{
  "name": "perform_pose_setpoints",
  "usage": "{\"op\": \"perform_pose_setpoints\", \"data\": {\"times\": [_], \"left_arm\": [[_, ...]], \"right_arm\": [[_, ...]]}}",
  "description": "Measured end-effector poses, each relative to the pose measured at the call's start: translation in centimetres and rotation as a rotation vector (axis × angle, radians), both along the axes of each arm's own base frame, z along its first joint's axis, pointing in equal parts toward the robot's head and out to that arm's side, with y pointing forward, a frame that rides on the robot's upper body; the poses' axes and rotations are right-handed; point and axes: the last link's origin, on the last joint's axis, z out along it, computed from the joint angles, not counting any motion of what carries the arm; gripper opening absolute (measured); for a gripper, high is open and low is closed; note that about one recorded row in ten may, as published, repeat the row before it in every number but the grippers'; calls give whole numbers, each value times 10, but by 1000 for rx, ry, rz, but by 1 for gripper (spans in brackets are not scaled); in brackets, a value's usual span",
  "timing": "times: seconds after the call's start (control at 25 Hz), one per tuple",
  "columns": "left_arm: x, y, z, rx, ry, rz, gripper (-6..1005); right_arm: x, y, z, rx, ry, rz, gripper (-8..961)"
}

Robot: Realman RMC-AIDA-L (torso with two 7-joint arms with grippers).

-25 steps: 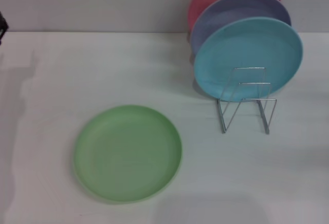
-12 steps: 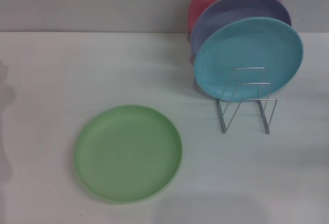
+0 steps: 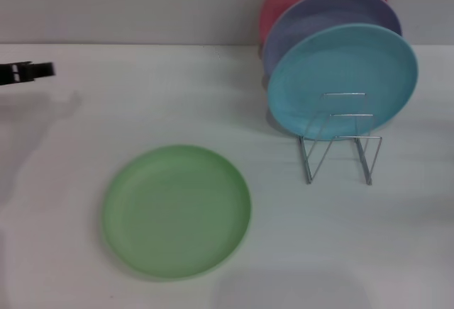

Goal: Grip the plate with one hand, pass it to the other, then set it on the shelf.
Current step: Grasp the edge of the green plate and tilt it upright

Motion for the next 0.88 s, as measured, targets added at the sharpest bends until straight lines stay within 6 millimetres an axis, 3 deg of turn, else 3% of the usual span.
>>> {"op": "perform_pose_setpoints", "data": {"times": [0.28, 0.6, 0.88], "left_arm": [[35, -27, 0, -262, -13, -27, 861], [34, -61, -4, -462, -9, 144, 860], [42, -76, -15, -549, -23, 206, 860]], "right_arm": [[-6, 0, 2, 17, -13, 36, 651], [-7, -1, 8, 32, -35, 48, 650], [-6, 0, 15, 41, -55, 46, 650]]}}
